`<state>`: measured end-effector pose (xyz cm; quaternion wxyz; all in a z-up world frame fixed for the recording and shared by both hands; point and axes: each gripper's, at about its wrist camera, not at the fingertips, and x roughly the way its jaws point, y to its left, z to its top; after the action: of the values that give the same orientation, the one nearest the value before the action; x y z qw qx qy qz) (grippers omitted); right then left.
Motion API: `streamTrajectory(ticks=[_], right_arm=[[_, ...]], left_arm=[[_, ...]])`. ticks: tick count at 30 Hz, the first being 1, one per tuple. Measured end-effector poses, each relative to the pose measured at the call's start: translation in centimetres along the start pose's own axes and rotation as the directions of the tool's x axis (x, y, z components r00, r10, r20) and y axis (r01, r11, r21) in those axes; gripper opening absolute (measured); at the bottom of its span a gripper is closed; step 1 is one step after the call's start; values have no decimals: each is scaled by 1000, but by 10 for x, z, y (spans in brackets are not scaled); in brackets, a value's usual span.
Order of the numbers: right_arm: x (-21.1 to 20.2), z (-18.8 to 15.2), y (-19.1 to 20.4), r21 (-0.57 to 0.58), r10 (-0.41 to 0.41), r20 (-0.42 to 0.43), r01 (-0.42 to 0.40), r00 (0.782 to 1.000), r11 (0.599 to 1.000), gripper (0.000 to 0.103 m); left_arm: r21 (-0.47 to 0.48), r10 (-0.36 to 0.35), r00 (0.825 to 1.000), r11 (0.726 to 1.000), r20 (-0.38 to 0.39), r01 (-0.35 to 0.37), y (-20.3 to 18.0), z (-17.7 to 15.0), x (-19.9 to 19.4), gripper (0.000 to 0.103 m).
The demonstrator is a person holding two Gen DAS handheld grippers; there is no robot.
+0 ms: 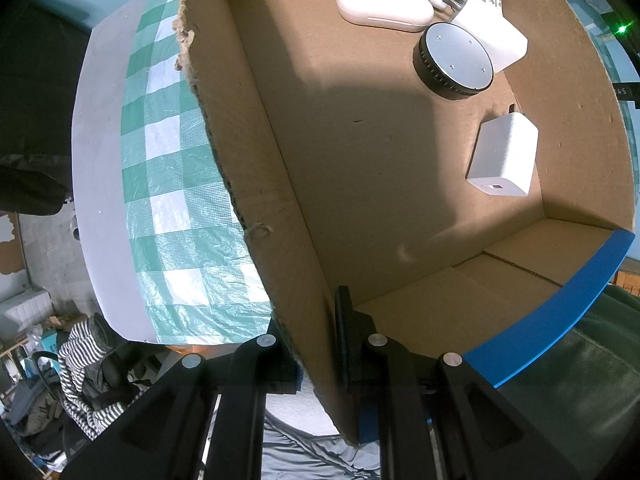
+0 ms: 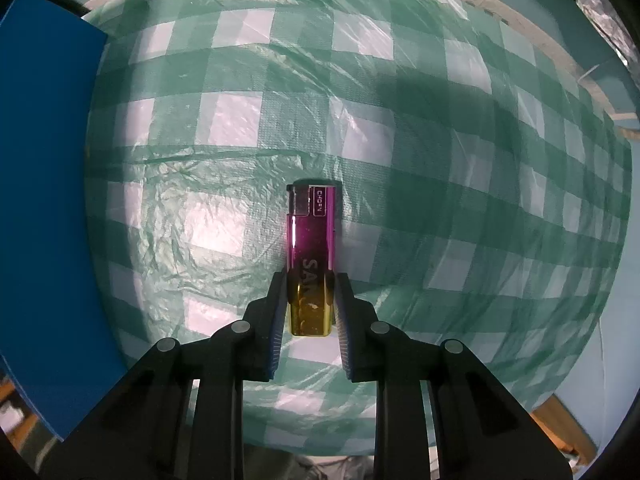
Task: Organize rigid objects
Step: 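Grasp the pink-gold lighter with the right gripper and lift it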
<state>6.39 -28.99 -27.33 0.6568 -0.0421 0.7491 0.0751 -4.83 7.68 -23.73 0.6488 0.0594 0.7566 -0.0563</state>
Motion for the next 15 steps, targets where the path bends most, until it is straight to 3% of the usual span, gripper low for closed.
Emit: streamTrajectory(ticks=[5, 12, 15], right_arm=[[-9, 5, -16, -2, -3, 23, 3, 1000, 1000, 32], [-12, 22, -1, -10, -5, 25, 5, 1000, 1000, 31], [-1, 18, 15, -26, -46, 26, 47, 999, 999, 29]], left_arm=[[0, 0, 1000, 1000, 0, 0, 1, 0, 0, 13], [-2, -1, 1000, 1000, 3, 1, 1, -1, 0, 13], [-3, -1, 1000, 1000, 5, 1, 2, -2, 0, 13]])
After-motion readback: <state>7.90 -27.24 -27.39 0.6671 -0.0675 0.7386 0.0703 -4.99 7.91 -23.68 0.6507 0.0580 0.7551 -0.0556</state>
